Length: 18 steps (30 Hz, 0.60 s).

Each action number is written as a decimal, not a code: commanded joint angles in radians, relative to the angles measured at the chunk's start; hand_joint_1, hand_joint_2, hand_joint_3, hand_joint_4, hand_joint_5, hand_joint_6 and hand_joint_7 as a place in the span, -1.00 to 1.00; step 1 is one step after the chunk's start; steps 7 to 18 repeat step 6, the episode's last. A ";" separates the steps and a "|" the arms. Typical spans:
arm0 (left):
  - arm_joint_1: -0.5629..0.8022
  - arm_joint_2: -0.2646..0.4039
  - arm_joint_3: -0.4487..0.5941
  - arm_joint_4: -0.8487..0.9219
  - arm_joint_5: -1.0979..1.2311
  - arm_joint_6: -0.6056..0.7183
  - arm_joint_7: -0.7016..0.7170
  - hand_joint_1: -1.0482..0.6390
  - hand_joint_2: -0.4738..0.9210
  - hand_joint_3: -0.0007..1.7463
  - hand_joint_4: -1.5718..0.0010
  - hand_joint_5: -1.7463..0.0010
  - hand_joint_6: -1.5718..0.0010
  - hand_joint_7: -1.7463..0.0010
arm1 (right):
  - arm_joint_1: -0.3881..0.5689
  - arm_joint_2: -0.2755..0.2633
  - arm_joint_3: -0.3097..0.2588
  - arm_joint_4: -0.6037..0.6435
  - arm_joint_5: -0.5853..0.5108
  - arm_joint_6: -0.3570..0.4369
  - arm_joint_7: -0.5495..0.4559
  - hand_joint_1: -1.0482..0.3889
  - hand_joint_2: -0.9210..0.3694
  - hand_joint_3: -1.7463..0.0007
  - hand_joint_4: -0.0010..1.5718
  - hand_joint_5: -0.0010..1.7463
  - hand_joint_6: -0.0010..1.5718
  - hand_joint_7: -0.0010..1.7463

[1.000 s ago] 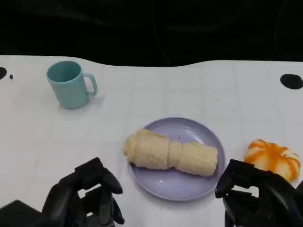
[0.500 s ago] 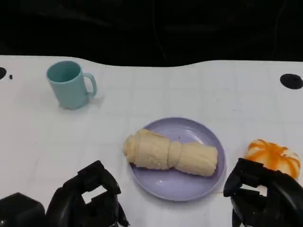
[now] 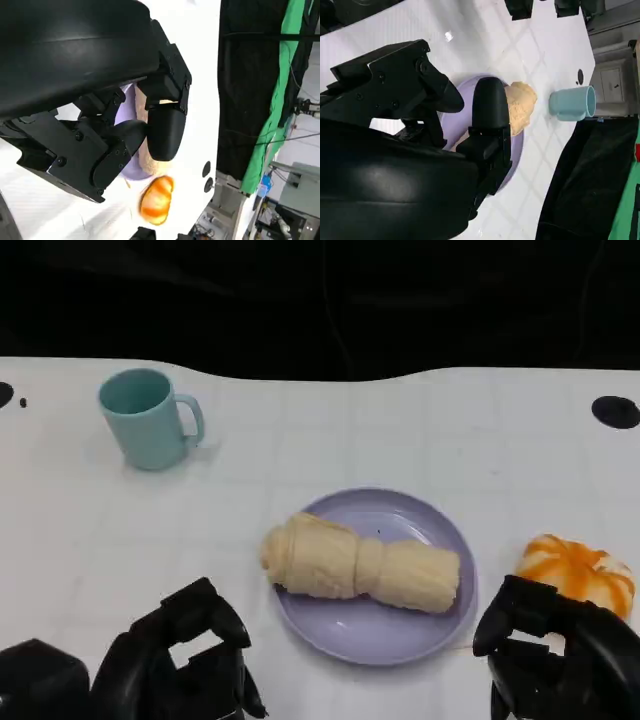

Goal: Grasp the towel on the left side of the plate with the left hand and place it into the plate.

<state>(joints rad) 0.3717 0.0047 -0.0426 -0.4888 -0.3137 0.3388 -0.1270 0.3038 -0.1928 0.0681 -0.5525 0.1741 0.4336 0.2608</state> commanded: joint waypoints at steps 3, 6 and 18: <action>0.012 0.028 0.006 -0.023 0.000 0.010 -0.005 0.14 0.34 0.58 -0.12 -1.00 0.07 -0.91 | 0.006 -0.011 0.003 -0.031 -0.005 0.011 -0.007 0.46 -0.54 -0.31 -0.05 1.00 -0.25 0.84; 0.010 0.031 0.010 -0.022 -0.005 0.014 -0.003 0.13 0.33 0.57 -0.11 -1.00 0.07 -0.90 | 0.006 -0.010 0.008 -0.031 -0.009 0.008 -0.009 0.46 -0.55 -0.31 -0.05 1.00 -0.25 0.84; 0.010 0.031 0.010 -0.022 -0.005 0.014 -0.003 0.13 0.33 0.57 -0.11 -1.00 0.07 -0.90 | 0.006 -0.010 0.008 -0.031 -0.009 0.008 -0.009 0.46 -0.55 -0.31 -0.05 1.00 -0.25 0.84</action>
